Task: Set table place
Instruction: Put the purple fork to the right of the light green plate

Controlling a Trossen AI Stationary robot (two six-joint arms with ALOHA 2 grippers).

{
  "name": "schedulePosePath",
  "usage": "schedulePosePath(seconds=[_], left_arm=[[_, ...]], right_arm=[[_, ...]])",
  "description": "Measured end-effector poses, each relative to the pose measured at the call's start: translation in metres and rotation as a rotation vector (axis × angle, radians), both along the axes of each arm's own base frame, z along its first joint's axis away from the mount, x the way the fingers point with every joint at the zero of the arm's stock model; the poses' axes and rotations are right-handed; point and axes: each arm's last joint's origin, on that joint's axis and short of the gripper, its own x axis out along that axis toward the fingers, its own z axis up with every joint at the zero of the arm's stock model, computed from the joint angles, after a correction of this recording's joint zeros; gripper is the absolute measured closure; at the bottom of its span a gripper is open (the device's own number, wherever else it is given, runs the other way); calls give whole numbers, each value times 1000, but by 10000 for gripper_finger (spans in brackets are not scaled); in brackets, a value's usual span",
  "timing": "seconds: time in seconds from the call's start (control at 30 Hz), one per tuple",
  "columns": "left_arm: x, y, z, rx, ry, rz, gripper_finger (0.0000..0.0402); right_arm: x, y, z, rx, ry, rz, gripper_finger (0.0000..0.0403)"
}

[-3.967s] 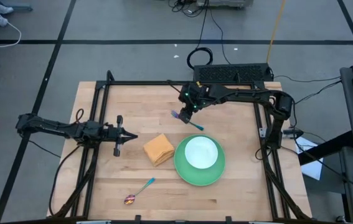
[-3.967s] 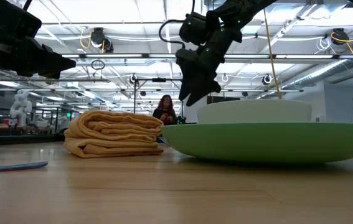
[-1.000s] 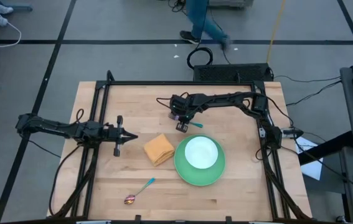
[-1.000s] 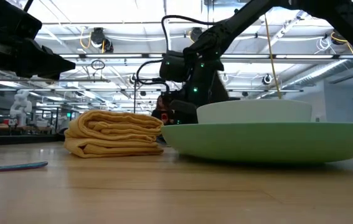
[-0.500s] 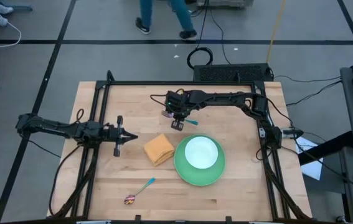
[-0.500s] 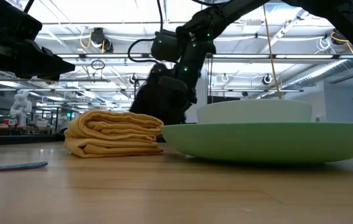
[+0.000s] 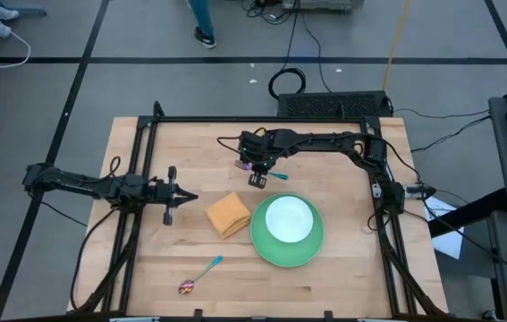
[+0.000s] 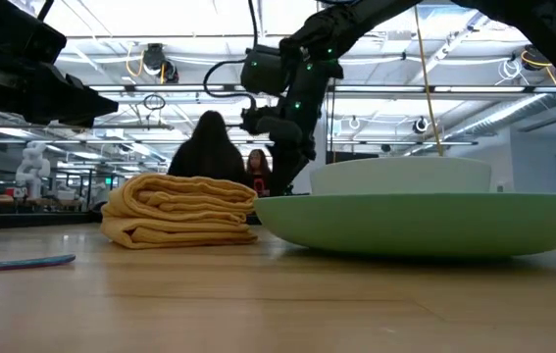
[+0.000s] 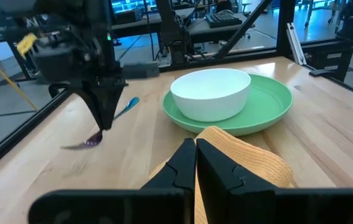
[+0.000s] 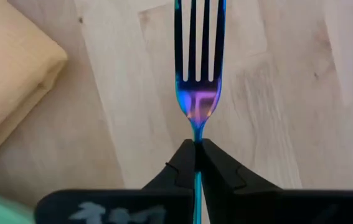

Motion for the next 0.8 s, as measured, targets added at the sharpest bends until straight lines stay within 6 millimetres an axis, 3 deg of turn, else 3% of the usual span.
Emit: schedulePosePath(seconds=[0.33, 0.57, 0.8], left_arm=[[0, 0, -1, 0, 8, 0, 382], [0, 0, -1, 0, 8, 0, 382], [0, 0, -1, -1, 7, 0, 382]], right_arm=[[-17, 13, 47, -9, -54, -3, 403], [-40, 30, 77, -32, -1, -2, 403], [-53, 47, 98, -48, -5, 23, 403]])
